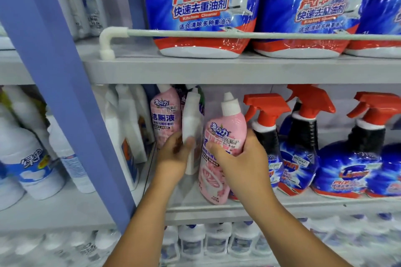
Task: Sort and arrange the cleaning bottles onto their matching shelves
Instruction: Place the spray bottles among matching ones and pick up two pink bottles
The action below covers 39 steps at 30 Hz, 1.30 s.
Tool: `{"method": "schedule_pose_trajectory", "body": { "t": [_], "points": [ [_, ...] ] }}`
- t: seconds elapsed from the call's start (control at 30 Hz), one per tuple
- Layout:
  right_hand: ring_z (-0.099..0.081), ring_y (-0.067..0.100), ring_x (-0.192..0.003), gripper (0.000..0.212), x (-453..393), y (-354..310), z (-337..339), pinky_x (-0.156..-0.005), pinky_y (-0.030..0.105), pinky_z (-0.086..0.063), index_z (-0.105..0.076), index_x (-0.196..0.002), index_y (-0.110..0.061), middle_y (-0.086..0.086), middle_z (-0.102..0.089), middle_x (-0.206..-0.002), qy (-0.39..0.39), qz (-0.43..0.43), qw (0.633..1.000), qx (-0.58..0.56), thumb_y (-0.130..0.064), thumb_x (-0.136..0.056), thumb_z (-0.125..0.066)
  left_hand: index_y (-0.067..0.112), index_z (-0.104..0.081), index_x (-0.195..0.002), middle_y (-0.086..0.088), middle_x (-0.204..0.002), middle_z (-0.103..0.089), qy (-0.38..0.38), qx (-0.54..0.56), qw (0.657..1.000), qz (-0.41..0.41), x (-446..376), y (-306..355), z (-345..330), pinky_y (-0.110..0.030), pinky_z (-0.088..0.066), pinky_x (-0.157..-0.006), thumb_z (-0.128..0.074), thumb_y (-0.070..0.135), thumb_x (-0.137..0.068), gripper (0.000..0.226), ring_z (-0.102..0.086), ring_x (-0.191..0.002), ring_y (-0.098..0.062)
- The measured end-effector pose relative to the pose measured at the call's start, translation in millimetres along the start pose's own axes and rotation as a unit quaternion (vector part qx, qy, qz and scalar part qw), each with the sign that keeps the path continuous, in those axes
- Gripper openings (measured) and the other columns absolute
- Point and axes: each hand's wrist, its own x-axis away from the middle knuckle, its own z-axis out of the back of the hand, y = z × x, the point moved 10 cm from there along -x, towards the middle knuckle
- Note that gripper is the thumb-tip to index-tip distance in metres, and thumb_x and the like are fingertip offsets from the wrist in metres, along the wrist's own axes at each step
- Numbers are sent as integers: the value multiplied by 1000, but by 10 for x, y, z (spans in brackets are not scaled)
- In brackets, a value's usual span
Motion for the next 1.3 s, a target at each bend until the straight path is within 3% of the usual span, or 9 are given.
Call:
{"method": "schedule_pose_trajectory", "body": {
  "t": [0.07, 0.17, 0.3, 0.47, 0.77, 0.9, 1.0, 1.1, 1.3],
  "points": [
    [-69, -3, -78, 35, -17, 51, -18, -65, 13, -54, -64, -106, -28, -13, -74, -86, -7, -9, 1000, -1, -27, -78, -86, 19, -67, -101, 3, -99, -65, 130, -3, 991, -42, -9, 166, 288, -14, -42, -78, -55, 37, -103, 21, -60, -89, -14],
    [-69, -4, -76, 30, -8, 114, -70, -62, 10, -52, -64, -99, -31, -18, -73, -84, -21, -21, 999, -20, -25, -80, -85, 12, -59, -127, 2, -120, -53, 246, 4, 969, -41, -141, 373, 550, -8, -38, -82, -65, 25, -97, 33, -52, -103, -10],
    [-69, -4, -77, 28, -8, 144, -91, -65, 11, -54, -64, -93, -35, -14, -74, -84, -37, -21, 999, -17, -22, -80, -85, 24, -41, -149, 10, -128, -59, 159, 97, 982, 25, -446, 226, 317, -30, -49, -101, -79, 37, -84, 77, -61, -114, -11],
    [-70, -3, -77, 27, -33, 175, -111, -64, 12, -54, -65, -94, -32, -11, -74, -86, -54, -22, 998, 0, -23, -79, -86, 16, -61, -125, -12, -121, -63, 204, -19, 979, 22, -497, 18, 375, -48, -59, -89, -83, 58, -61, 80, -67, -104, -30],
    [-69, -5, -76, 31, -39, 167, -126, -63, 12, -53, -62, -94, -33, -11, -73, -86, -62, -12, 998, -2, -21, -79, -86, 28, -58, -123, 9, -114, -70, 176, -20, 984, -13, 76, 196, 408, -32, -51, -88, -75, 26, -87, 39, -67, -100, -16],
    [-73, 6, -80, 33, -15, 193, -108, -76, 34, -62, -67, -97, -28, -7, -76, -89, -59, -19, 998, -10, -23, -74, -89, 24, -58, -125, 9, -113, -69, 214, 8, 976, -39, 375, 237, 497, -36, -55, -90, -76, 24, -88, 41, -67, -101, -11],
    [-76, 12, -86, 35, 37, 150, -66, -77, 36, -63, -69, -105, -23, -4, -78, -93, -58, -26, 997, -51, -15, -76, -87, 28, -58, -123, 23, -106, -64, 191, 26, 978, -79, 606, 401, 468, -17, -50, -82, -75, 14, -89, 40, -64, -94, 9],
    [-76, 15, -92, 37, 75, 8, 21, -81, 37, -64, -69, -110, -21, -3, -79, -99, -46, -8, 995, -84, -8, -79, -85, 26, -55, -133, 14, -121, -64, 152, 26, 981, -116, 780, 558, 456, -23, -51, -94, -75, 16, -90, 48, -63, -112, -1],
    [-75, 17, -97, 44, 389, -274, 89, -83, 39, -60, -69, -117, -25, -2, -78, -104, -44, 47, 995, -79, -9, -79, -85, 62, -51, -121, 26, -123, -64, 105, 75, 979, -157, 1317, 971, 712, -8, -46, -92, -83, 22, -82, 64, -61, -117, 3]
  ]
}}
